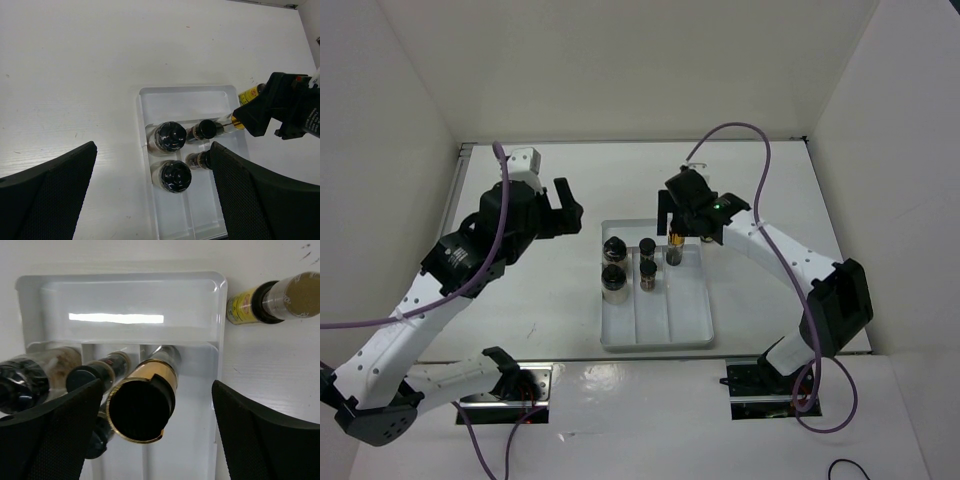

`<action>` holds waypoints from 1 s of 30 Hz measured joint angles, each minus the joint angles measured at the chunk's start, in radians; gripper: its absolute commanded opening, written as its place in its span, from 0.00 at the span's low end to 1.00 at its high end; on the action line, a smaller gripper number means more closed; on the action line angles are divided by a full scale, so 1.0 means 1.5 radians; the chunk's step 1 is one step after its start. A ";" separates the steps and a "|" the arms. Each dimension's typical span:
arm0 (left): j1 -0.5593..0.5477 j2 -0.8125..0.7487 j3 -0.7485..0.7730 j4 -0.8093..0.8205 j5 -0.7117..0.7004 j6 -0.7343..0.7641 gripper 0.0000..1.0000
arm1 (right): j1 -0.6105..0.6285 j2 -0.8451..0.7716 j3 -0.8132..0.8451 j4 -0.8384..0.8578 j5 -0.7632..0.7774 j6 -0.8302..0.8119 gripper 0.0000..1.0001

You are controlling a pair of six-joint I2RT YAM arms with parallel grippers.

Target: Organize the condiment bottles

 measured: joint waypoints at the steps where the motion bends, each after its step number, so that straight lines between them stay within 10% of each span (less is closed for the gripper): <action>1: 0.000 -0.002 -0.001 0.003 0.003 0.000 1.00 | 0.000 -0.001 0.012 -0.004 -0.001 -0.002 0.98; 14: 0.012 -0.001 -0.024 0.013 0.032 0.002 1.00 | -0.016 -0.076 0.175 -0.030 0.033 -0.036 0.98; 23: 0.100 0.043 -0.075 0.029 0.113 0.000 1.00 | -0.218 -0.014 0.180 -0.051 0.035 -0.070 0.98; 30: 0.161 0.058 -0.099 0.054 0.188 0.003 1.00 | -0.223 0.045 0.153 -0.056 -0.007 -0.086 0.92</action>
